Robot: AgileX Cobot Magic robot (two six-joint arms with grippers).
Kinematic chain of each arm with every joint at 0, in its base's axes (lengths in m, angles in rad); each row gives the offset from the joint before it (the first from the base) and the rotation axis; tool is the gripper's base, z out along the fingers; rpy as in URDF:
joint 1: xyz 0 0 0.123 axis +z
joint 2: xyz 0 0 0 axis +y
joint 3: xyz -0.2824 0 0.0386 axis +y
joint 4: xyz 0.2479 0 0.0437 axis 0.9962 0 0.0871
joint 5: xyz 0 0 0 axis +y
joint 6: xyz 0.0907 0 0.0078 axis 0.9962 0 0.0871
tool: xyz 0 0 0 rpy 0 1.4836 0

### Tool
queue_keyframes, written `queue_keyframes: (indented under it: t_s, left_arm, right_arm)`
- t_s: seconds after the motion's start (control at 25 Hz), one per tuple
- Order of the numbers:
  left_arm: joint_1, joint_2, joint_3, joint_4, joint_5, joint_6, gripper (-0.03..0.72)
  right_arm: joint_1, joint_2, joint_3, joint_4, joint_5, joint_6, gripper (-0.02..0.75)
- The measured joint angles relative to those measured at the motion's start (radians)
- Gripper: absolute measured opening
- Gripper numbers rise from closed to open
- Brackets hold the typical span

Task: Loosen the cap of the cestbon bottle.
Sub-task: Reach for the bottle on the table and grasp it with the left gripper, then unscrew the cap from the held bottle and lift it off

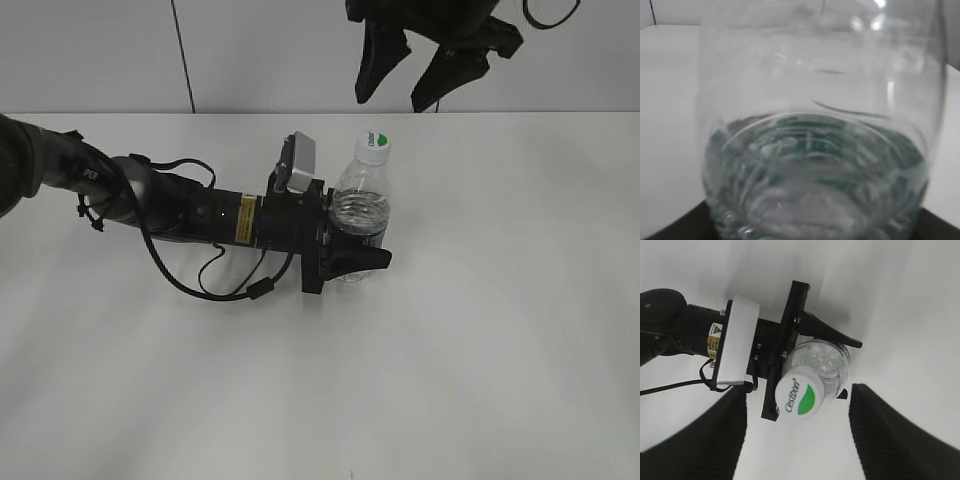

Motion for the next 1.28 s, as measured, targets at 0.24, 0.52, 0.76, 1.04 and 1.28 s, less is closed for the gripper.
queue_keyframes:
  t_s: [0.24, 0.52, 0.76, 1.04, 1.28]
  left_arm:
    - [0.000, 0.000, 0.000, 0.001, 0.000, 0.000, 0.408]
    - [0.000, 0.000, 0.000, 0.002, -0.001, 0.000, 0.408]
    - [0.000, 0.000, 0.000, -0.008, 0.008, 0.006, 0.408]
    - [0.000, -0.005, 0.000, -0.001, 0.017, 0.007, 0.408]
    - [0.000, -0.008, 0.000, 0.001, 0.026, 0.007, 0.408]
  right_arm:
    - [0.005, 0.039, 0.000, -0.038, 0.000, 0.036, 0.489]
    - [0.006, 0.081, -0.002, -0.031, -0.001, 0.052, 0.468]
    - [0.007, 0.081, -0.002, -0.011, -0.001, 0.054, 0.407]
    - [0.007, 0.084, -0.002, -0.005, -0.001, 0.055, 0.406]
    - [0.019, 0.084, -0.002, -0.005, 0.000, 0.055, 0.406]
